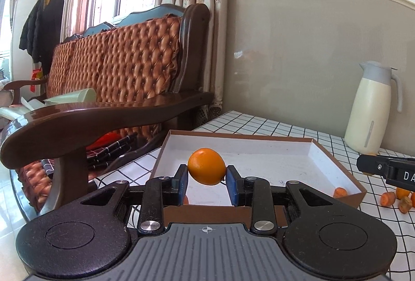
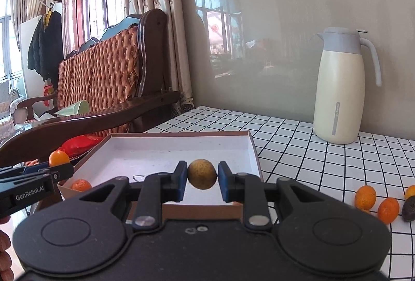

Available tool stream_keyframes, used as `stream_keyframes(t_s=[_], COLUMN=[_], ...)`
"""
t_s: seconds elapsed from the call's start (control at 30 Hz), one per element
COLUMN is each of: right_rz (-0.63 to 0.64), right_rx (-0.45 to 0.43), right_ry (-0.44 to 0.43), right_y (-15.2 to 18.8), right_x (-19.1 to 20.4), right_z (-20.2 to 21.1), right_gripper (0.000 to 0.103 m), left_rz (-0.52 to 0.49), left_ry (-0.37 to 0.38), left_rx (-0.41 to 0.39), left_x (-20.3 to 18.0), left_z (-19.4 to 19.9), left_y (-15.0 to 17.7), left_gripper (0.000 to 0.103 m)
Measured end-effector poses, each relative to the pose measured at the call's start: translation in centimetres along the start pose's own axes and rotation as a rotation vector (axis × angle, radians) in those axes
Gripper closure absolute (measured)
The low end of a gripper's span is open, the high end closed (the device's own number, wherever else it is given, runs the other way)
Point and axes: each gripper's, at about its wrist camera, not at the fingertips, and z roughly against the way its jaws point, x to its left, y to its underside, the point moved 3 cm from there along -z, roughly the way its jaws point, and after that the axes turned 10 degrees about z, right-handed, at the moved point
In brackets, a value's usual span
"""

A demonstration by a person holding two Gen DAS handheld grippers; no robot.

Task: Organize fruits
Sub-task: 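Open both tools to drop the orange and brown fruit into the box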

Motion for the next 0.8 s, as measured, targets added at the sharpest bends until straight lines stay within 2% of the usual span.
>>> stream_keyframes(t_s=[0.27,0.37,0.4,0.43,0.47,0.5,0.57,0.6,0.63,0.7,0.8], right_rz=[-0.008,-0.015,-0.014,-0.014,-0.016,-0.018,-0.016,-0.028,-0.040,-0.046,-0.044], right_rx=[0.028,0.041,0.050,0.059,0.051,0.021,-0.021,-0.034,-0.046,-0.059,-0.062], right_ry=[0.013,0.029,0.043,0.064,0.083,0.105,0.116,0.111,0.106,0.100,0.089], right_y=[-0.3,-0.4,-0.4,-0.4,-0.5,-0.7,-1.1,-1.2,-1.3,-1.2,-1.2], right_x=[-0.8,-1.4,-1.5,-1.6,-1.7,-1.8,-2.0,-2.3,-2.5,-2.6,-2.6], right_z=[-4.2,-5.9,-6.5,-7.2,-7.4,-7.3,-6.6,-6.3,-5.9,-5.2,-4.6], right_gripper=[0.086,0.084,0.072,0.041,0.026,0.019,0.020,0.019,0.012,0.006,0.006], left_rz=[0.003,0.002,0.001,0.000,0.005,0.011,0.014,0.005,-0.010,-0.026,-0.037], left_ry=[-0.035,-0.047,-0.053,-0.058,-0.075,-0.091,-0.110,-0.122,-0.116,-0.099,-0.102], left_rx=[0.018,0.049,0.067,0.082,0.086,0.083,0.038,-0.015,-0.039,-0.028,-0.018], left_x=[0.2,0.1,0.0,-0.1,0.0,0.0,-0.2,-0.4,-0.7,-1.1,-1.4], left_z=[-4.6,-6.7,-7.5,-8.3,-8.9,-9.2,-8.9,-8.2,-7.8,-7.5,-6.9], left_y=[-0.7,-0.6,-0.4,-0.3,-0.3,-0.4,-0.9,-1.2,-1.5,-1.7,-1.7], left_gripper=[0.071,0.071,0.071,0.070,0.062,0.032,0.000,0.000,0.000,0.000,0.000])
